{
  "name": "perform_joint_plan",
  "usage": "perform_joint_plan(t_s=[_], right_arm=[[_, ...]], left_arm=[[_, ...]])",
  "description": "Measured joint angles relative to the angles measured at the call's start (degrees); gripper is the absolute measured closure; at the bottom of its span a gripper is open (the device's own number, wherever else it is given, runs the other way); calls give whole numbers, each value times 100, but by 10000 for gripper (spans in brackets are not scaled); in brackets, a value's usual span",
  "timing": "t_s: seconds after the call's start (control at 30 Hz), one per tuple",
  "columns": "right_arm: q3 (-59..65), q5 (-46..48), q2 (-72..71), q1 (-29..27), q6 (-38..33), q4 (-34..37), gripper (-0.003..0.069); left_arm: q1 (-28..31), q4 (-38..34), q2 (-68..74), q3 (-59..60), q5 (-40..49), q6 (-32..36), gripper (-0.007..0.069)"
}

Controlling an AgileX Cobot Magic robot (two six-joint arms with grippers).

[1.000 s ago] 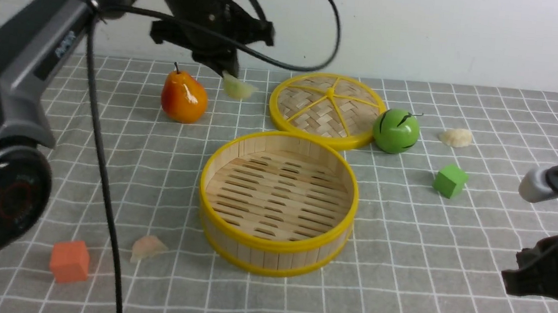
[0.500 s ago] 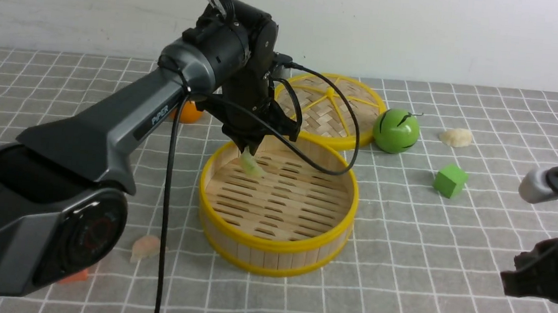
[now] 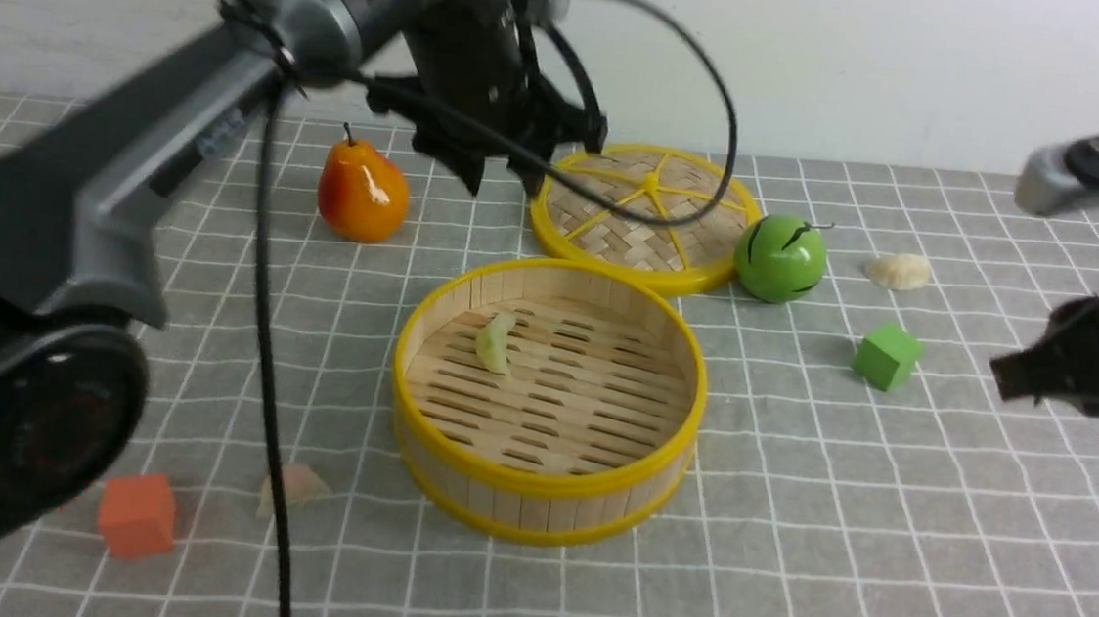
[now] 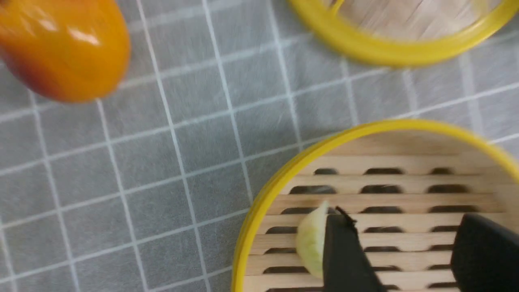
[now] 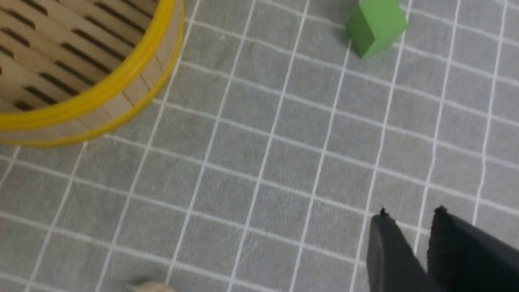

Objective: Put the dumplings into the steamer on the table with the grey tablecloth.
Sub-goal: 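Reach for and grasp a dumpling lying on the table beside the steamer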

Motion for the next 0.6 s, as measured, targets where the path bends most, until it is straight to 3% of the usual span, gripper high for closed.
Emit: perform_joint_plan(t_s=[0.23,0.43,0.6], right_arm=[[-2286,-85,2335,-778,-82,500,406],[-4496,-51,4439,-1336,-103,1431,265],[-6140,96,5807,-1427,34,1507,144]], left_arm=[[0,-83,-1866,243,6,6,433],[0,124,-3198,1813,6,108,442],[0,574,-3809,3101,6,-2,440]])
